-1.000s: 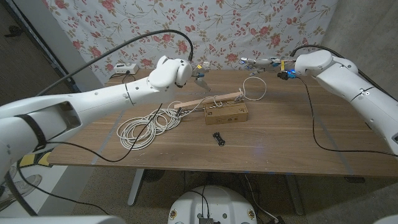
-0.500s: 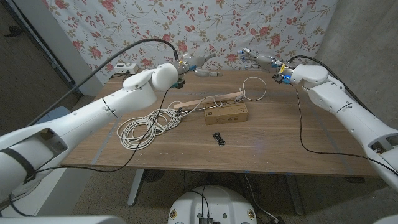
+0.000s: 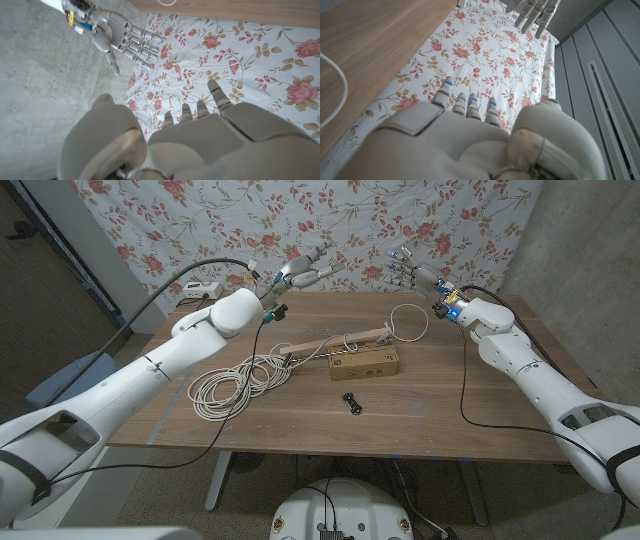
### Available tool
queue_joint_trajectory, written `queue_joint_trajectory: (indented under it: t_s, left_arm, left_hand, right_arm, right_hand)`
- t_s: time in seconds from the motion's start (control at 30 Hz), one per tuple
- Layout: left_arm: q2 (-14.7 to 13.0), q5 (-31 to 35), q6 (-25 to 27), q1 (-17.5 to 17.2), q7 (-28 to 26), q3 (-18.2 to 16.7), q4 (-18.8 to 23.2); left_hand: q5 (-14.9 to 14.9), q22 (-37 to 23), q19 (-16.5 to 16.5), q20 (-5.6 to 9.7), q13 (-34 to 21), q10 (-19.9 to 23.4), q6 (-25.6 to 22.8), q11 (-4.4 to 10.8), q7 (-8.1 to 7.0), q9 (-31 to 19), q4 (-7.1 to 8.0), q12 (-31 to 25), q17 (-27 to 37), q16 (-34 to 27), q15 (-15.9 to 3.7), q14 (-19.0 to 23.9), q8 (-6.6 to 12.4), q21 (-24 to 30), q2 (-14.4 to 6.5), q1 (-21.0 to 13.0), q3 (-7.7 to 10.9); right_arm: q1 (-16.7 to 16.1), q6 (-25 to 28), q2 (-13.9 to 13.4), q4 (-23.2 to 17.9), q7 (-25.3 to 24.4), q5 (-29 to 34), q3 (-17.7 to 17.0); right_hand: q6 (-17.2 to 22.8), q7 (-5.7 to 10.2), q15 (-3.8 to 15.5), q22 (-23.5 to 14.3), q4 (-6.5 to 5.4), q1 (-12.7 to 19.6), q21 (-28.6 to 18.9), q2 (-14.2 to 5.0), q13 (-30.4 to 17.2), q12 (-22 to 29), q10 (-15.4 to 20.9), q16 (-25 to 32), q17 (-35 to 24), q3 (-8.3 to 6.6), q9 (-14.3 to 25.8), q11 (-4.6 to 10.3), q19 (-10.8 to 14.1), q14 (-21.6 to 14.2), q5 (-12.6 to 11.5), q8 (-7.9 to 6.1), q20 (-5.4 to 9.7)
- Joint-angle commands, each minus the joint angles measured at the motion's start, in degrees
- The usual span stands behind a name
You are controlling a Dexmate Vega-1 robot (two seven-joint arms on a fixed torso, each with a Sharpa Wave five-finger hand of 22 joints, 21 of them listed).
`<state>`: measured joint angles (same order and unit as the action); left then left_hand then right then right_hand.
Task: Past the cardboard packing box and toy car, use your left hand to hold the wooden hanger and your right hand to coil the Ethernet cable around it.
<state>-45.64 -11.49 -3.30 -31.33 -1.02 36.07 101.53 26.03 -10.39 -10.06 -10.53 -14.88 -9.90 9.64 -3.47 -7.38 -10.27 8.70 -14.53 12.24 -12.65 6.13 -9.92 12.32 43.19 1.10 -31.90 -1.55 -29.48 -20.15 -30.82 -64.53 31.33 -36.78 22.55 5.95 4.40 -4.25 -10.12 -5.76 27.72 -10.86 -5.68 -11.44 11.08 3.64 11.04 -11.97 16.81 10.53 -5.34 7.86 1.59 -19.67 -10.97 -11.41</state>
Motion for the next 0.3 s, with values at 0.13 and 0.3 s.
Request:
queue_joint_trajectory:
  t_s: [0.13,0.3]
  left_arm:
    - [-0.54,-17.69,-12.07,-1.84,3.17,-0.57,-8.01]
    - [-0.09,-20.5,-10.92,-0.41,3.88,1.35,-10.17]
  left_hand:
    - [-0.54,-0.12,-10.4,-0.05,0.23,-7.22,6.15,0.08,-0.32,-0.03,0.15,-0.4,-0.12,-0.34,-0.39,-5.36,0.32,0.0,-0.24,0.67,-0.54]
    - [-0.81,-0.13,-10.53,0.14,0.43,-7.54,7.27,0.01,-0.23,-0.01,0.11,-0.17,-0.25,-0.13,-0.41,-5.58,-0.4,-0.27,-0.59,0.85,-0.68]
  right_arm:
    - [-6.22,-1.18,-0.55,-5.36,-11.84,-0.42,-2.69]
    - [-6.56,-4.64,1.56,-2.4,-11.52,-1.03,-2.67]
  right_hand:
    - [2.13,-0.33,0.76,-0.15,0.04,-0.44,-0.45,0.64,0.14,0.92,2.25,0.63,0.24,0.3,0.21,-0.09,0.4,-1.31,0.65,-0.86,-0.02]
    - [2.22,-0.4,2.3,-0.15,0.11,-0.33,-0.54,0.52,0.19,0.92,2.47,0.74,0.4,0.18,0.2,-0.1,0.6,-1.74,0.76,-0.76,0.38]
